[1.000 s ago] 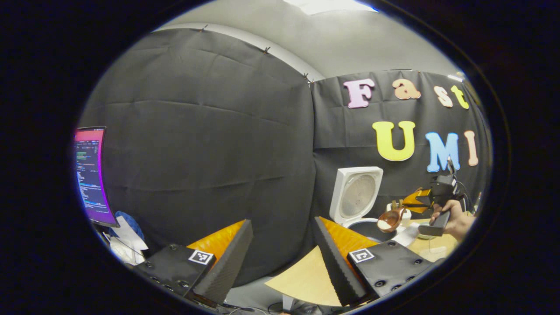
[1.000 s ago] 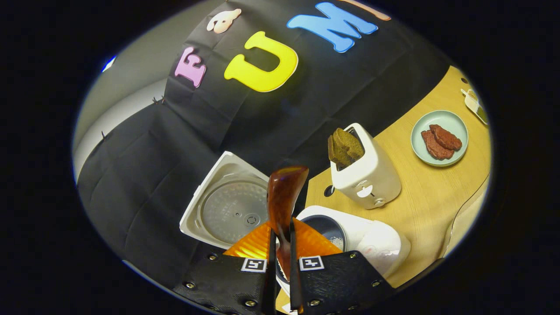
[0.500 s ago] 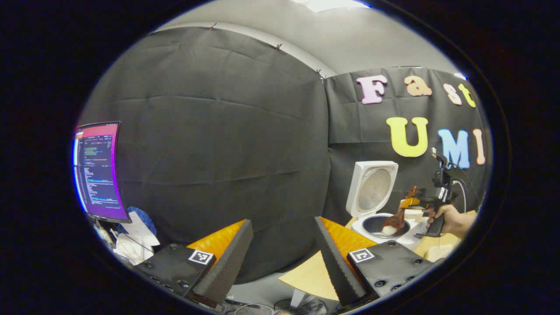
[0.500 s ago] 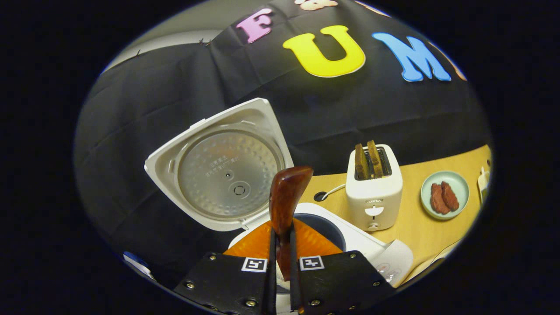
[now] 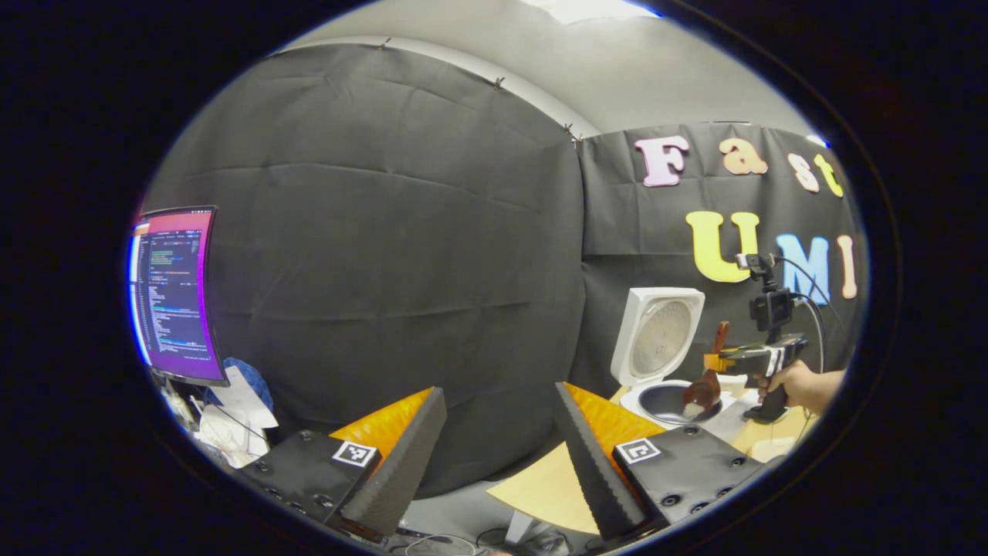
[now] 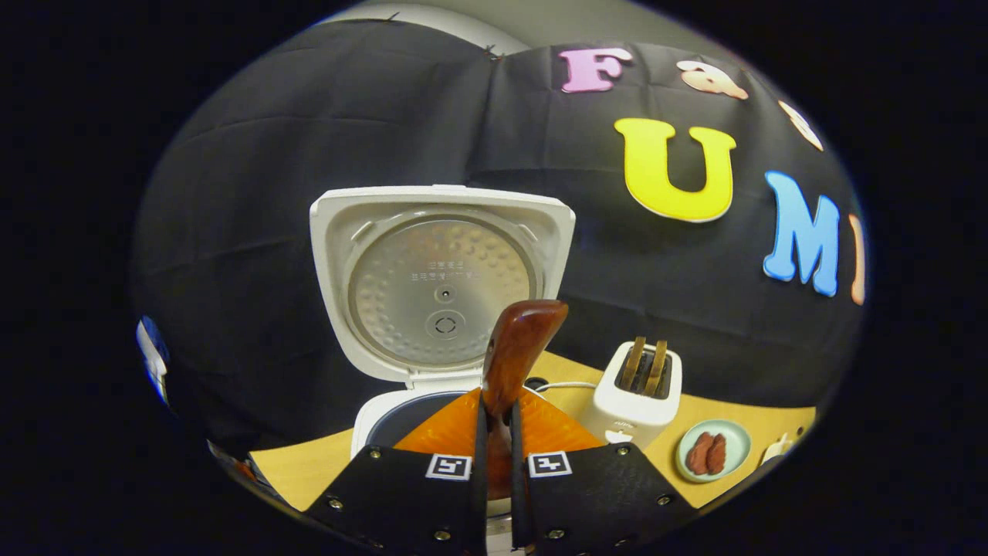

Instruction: Close the left gripper, press the button to open the rice cooker; take a wooden spoon from the chopstick holder with the right hand, scoop a spoonful of rice and pour it into the rice cooker, then put the wooden spoon back into the chopstick holder.

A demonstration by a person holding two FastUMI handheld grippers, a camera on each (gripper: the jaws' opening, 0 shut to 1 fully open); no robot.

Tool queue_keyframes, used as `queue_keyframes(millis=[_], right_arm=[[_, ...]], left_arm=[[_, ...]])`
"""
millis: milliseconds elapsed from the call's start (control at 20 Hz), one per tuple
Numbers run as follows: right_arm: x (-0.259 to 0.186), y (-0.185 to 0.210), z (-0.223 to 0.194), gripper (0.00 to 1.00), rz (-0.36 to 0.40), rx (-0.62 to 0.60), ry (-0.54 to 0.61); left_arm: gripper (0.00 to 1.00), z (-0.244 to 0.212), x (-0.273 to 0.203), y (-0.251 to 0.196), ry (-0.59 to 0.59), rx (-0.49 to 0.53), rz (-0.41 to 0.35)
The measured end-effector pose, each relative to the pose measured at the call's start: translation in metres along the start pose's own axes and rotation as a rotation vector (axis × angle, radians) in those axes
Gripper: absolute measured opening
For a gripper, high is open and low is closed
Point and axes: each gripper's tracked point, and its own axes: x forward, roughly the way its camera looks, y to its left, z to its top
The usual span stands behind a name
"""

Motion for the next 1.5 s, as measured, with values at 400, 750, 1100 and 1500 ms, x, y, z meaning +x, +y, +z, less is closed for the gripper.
queue_keyframes(millis=[400,750,1100,1500], right_arm=[[-0.017,-0.007,0.023,0.12,-0.052,-0.320,-0.101],[-0.018,-0.014,0.006,0.13,0.048,0.125,0.012],[-0.040,-0.043,0.019,0.13,0.129,0.648,0.019],[-0.092,-0.101,0.025,0.13,0.127,0.852,-0.030]], left_arm=[[0.98,0.000,0.000,-0.003,0.003,-0.010,-0.028],[0.97,0.002,0.002,-0.005,-0.009,-0.015,-0.043],[0.97,0.006,0.002,-0.016,-0.014,-0.037,-0.069],[0.96,0.025,0.007,-0.080,-0.042,-0.024,-0.168]])
